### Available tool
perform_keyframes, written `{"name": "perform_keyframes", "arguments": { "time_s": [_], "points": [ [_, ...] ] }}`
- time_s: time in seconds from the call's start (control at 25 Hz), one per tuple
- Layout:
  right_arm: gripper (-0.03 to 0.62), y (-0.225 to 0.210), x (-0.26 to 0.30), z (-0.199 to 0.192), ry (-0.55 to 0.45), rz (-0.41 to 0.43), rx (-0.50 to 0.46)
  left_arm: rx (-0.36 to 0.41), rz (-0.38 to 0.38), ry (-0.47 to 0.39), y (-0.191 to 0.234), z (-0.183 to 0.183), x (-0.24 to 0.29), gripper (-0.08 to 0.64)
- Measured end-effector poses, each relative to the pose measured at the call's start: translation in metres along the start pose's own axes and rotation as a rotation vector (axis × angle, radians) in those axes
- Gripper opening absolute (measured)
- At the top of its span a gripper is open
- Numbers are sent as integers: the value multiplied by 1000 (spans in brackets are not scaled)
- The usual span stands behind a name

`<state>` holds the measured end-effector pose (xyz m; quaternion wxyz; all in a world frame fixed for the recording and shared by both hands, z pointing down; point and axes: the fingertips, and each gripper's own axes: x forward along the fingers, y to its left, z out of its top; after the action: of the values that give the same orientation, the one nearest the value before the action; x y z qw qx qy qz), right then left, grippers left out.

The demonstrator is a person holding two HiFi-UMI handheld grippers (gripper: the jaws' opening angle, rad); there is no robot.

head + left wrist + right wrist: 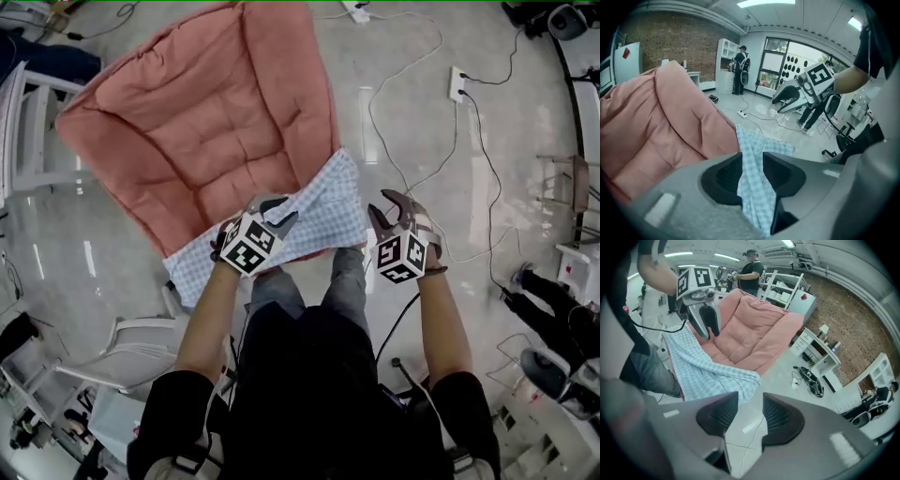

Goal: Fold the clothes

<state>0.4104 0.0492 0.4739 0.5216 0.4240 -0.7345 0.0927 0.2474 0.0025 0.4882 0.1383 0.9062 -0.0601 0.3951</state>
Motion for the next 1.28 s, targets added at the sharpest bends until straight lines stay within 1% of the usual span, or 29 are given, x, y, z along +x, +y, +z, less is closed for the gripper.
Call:
{"name": "perform_keyframes", "arguments": {
  "time_s": [0.08, 0.2, 0.28, 0.4, 0.52, 0.64, 0.76, 0.88, 1.04, 1.12, 1.2, 1.28],
  "points": [
    [164, -13, 20, -8, -33, 59, -25, -47, 32, 22, 2, -3, 24, 144],
    [158, -42, 47, -17, -87, 135, -78, -117, 101, 48, 11, 1, 55, 144],
    [148, -51, 59, -20, -126, 199, -119, -158, 141, 74, 8, -2, 71, 146],
    [143, -59, 80, -23, -173, 280, -189, -192, 175, 112, 3, -5, 91, 152],
    [141, -66, 110, -27, -184, 315, -230, -170, 213, 153, 4, -11, 103, 153],
    [137, -67, 145, -29, -190, 344, -241, -163, 243, 186, 11, -25, 104, 153],
    [138, -66, 172, -27, -204, 382, -261, -174, 236, 192, 16, -33, 104, 153],
    [147, -57, 187, -24, -216, 447, -301, -175, 215, 184, 16, -38, 106, 158],
    [164, -52, 203, -20, -223, 491, -403, -138, 230, 237, 16, -48, 112, 172],
    [173, -49, 212, -17, -224, 527, -460, -140, 232, 250, 15, -53, 115, 172],
    [189, -44, 221, -13, -223, 562, -543, -152, 229, 243, 16, -55, 116, 172],
    [189, -39, 230, -12, -220, 584, -647, -167, 234, 229, 19, -56, 115, 172]
  ]
}}
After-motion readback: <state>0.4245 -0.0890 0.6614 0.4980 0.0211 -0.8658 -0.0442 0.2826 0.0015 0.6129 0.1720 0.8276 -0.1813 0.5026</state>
